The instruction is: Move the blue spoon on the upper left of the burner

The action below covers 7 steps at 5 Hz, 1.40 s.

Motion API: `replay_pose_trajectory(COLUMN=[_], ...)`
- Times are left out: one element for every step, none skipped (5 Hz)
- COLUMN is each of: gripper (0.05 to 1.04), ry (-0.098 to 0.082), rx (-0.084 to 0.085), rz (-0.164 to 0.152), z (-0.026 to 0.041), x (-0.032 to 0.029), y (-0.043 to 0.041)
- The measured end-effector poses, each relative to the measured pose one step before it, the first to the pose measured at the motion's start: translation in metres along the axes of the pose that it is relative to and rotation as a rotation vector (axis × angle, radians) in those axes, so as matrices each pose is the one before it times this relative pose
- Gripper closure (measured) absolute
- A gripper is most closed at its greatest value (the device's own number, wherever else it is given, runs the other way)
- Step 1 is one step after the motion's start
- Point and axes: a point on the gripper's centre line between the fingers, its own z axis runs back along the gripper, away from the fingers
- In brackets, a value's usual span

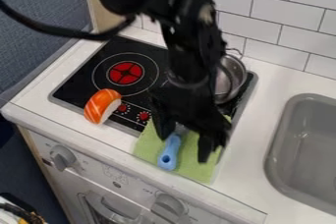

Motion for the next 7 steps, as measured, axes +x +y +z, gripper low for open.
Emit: replay_pose_trajectory(gripper=[0.083,0.082,0.083,0.083,0.083,0.09,0.099], ry=[0.0296,0.0102,0.0601,-0.0591,-0.0421,0.0231,0.0101], rx=[0.0109,0.0094,0.0129,0.0106,0.0019,-0.0009,0.001], rz=[0.0197,0.0456,0.0636,-0.0215,0.0077,0.0006,-0.0035], z=[-0.01296,-0.00298,-0.01378,0.01552,0.01012,-0.005,-0.00207], x=[-0.00299,-0.0016,-0.01296,0.00263,-0.0005,-0.00232,-0.00053], y=[0.00035,0.00902,0.01571,0.00218,0.00154,-0.00191,-0.00246])
